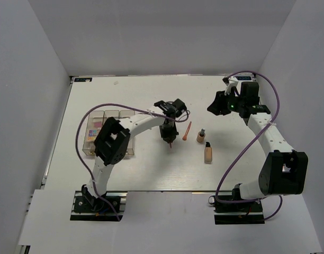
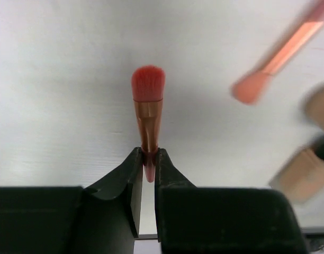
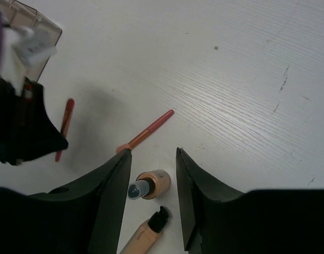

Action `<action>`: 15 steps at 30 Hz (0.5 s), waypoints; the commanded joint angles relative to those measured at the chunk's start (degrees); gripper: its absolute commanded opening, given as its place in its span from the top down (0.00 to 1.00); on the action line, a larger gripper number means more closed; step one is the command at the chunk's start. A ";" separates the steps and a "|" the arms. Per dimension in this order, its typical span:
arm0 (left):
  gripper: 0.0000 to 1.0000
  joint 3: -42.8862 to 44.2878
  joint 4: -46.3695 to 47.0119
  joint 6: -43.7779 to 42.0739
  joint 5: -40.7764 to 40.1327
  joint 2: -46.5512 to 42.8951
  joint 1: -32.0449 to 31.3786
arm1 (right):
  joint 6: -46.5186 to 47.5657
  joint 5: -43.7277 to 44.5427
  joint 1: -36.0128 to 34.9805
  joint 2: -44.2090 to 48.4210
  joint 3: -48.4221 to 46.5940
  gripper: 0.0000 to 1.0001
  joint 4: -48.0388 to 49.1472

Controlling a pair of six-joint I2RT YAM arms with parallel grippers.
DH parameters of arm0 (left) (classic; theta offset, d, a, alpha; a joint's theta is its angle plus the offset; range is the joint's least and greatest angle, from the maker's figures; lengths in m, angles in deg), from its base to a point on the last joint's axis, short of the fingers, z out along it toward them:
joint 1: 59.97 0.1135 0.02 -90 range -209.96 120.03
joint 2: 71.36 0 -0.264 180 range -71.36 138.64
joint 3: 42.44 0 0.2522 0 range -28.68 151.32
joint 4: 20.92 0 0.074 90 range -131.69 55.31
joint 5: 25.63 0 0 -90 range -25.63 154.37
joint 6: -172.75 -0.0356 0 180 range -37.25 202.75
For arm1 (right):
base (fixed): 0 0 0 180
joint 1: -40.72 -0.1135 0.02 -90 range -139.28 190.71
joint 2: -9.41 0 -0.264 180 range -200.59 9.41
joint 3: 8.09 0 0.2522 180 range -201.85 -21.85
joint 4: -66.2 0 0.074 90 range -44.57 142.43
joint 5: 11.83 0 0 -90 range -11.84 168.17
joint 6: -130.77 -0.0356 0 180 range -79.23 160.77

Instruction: Organize the makeup

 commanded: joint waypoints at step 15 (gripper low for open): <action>1.00 -17.95 1.83 -27.66 -14.12 -31.48 21.20 | 7.45 -13.35 -0.34 0.09 -2.21 0.51 -1.11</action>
